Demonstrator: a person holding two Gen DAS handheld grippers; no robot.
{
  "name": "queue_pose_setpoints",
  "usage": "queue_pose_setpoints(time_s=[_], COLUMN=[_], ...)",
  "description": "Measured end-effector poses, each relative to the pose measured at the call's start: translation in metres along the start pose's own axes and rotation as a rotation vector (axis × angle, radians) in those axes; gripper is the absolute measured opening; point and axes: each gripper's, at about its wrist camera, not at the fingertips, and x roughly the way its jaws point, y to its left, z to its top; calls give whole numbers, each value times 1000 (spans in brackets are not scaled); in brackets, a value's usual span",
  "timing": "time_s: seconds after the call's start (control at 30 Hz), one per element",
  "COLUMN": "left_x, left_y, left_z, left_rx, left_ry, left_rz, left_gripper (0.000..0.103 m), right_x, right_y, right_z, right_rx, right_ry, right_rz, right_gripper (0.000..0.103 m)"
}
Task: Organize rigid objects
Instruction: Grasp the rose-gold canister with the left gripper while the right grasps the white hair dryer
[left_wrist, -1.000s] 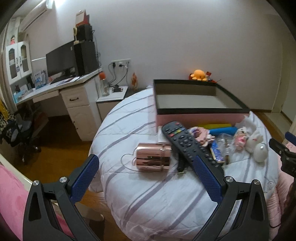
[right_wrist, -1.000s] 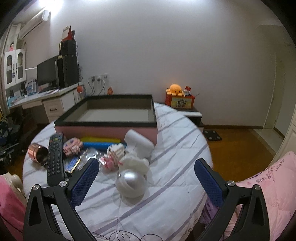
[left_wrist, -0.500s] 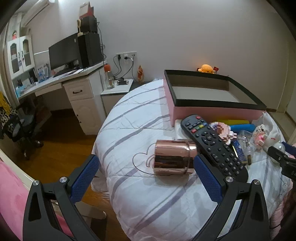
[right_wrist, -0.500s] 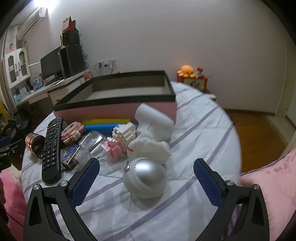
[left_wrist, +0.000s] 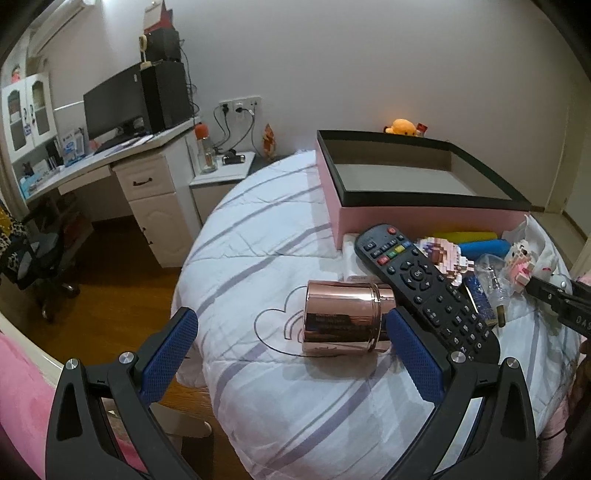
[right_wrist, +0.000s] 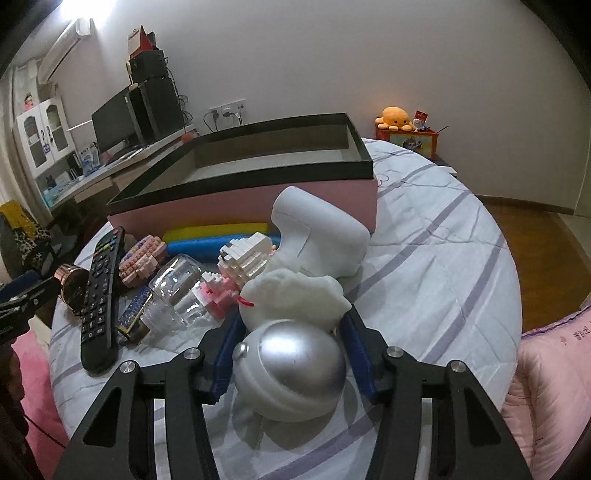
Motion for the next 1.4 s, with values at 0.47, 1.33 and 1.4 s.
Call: queue_pose_setpoints(time_s=[0.47,1.33,1.4], left_x=[30,8,19], left_y=[-4,-55,-66], left_z=[3,103,119], left_rx=[-5,31,34], left_ry=[71,-29,-26], left_rz=[-81,-308,-335], left_gripper=[88,55,55], right_x=[-17,-37,-27], right_y=[5,28,31], right_z=[17,84,100], right_rx=[-30,-128,-144], right_ry=[-42,-176,-181], right_rz=[-21,66,67], right_gripper=[54,53,53])
